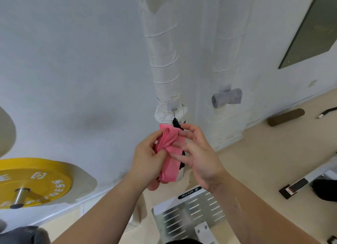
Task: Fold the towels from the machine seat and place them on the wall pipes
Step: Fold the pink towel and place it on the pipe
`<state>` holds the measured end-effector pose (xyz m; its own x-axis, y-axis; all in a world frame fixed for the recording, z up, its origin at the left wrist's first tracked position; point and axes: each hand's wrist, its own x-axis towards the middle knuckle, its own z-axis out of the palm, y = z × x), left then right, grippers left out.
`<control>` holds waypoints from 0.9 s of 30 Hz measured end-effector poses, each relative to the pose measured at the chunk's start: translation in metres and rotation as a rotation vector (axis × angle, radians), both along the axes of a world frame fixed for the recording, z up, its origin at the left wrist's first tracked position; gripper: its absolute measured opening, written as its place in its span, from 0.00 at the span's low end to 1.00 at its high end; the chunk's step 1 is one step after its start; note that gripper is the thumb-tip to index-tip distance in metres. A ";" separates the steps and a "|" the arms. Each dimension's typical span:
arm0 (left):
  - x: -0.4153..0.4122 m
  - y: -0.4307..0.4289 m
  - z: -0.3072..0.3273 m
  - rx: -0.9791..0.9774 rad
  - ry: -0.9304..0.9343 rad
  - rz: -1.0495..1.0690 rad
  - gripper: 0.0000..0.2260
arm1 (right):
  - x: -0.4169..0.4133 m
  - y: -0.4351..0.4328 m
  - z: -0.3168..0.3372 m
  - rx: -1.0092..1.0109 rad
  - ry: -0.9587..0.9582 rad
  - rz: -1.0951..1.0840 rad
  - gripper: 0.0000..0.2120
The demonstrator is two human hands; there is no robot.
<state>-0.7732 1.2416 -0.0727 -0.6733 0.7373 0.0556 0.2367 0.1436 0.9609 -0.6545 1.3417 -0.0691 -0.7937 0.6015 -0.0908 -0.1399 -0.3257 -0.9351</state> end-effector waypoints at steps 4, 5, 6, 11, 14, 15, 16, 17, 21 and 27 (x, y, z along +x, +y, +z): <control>-0.015 -0.007 0.011 0.019 -0.253 -0.119 0.33 | 0.012 0.020 -0.007 0.792 -0.189 -0.015 0.20; -0.020 -0.010 0.016 0.011 -0.315 -0.187 0.35 | 0.014 0.025 -0.006 0.851 -0.190 0.060 0.18; -0.026 -0.015 0.021 0.008 -0.364 -0.257 0.37 | 0.014 0.029 -0.003 0.853 -0.179 0.149 0.16; -0.056 -0.034 0.033 0.045 -0.533 -0.382 0.34 | 0.006 0.027 0.019 0.774 -0.114 0.342 0.13; -0.071 -0.051 0.021 0.142 -0.713 -0.290 0.32 | -0.007 0.017 0.020 0.726 -0.122 0.213 0.12; -0.074 -0.057 0.012 0.201 -0.813 -0.251 0.36 | -0.010 0.013 0.019 0.700 -0.124 0.165 0.12; -0.076 -0.064 0.001 0.254 -0.889 -0.223 0.40 | -0.014 0.008 0.017 0.673 -0.131 0.124 0.12; -0.076 -0.069 -0.009 0.280 -0.931 -0.206 0.43 | -0.017 0.004 0.015 0.637 -0.146 0.086 0.12; -0.072 -0.079 -0.030 0.232 -0.842 -0.131 0.40 | -0.030 -0.012 0.006 0.476 -0.239 -0.015 0.16; -0.071 -0.070 -0.010 0.204 -0.447 0.016 0.22 | -0.041 -0.025 0.002 0.365 -0.388 -0.194 0.19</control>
